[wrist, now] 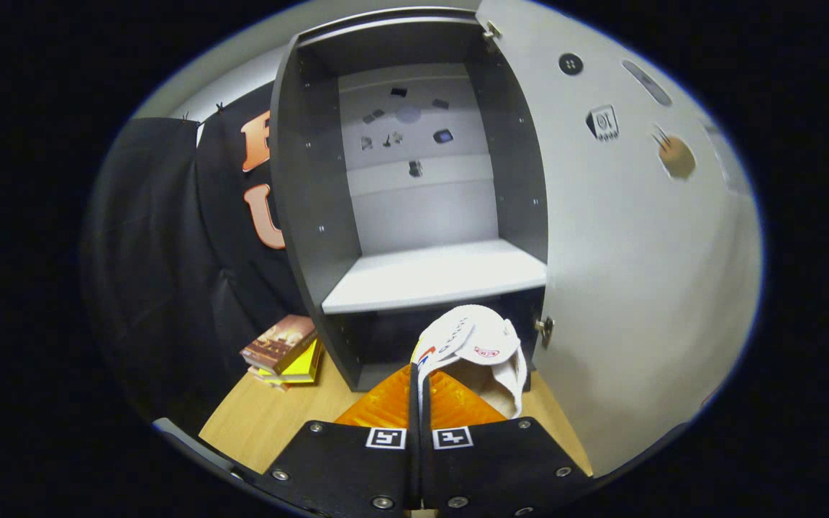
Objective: Open the shoe cabinet door, grab the shoes and put them into the shoe cabinet, then close the shoe cabinet door.
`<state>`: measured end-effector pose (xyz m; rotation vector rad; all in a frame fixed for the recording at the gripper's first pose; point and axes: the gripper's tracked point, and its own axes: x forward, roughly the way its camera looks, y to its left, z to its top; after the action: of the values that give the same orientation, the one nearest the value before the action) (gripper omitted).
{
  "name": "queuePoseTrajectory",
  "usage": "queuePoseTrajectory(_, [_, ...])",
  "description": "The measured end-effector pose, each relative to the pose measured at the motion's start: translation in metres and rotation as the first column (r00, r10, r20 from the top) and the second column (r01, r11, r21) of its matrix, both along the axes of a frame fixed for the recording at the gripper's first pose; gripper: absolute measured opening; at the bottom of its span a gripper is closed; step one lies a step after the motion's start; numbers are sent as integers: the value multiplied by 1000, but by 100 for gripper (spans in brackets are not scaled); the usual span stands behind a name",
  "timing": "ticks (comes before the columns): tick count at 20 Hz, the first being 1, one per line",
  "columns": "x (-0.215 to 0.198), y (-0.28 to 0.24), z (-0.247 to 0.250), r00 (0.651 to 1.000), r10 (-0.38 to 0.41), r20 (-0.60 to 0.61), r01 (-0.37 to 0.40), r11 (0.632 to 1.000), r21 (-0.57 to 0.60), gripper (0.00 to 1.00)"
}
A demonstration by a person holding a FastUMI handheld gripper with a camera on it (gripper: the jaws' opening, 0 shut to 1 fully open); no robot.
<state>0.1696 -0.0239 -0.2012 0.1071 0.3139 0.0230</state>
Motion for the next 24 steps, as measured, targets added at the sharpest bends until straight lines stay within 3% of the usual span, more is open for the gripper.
queuePoseTrajectory(5, [79,-2,58,996,43,72,-41,999,-25,0])
queuePoseTrajectory(13, [214,12,35,995,94,23,-94,995,-22,0])
queuePoseTrajectory(19, [261,19,13,994,107,-15,-107,994,-23,0])
queuePoseTrajectory(24, [273,30,3,993,119,-28,-120,991,-54,1])
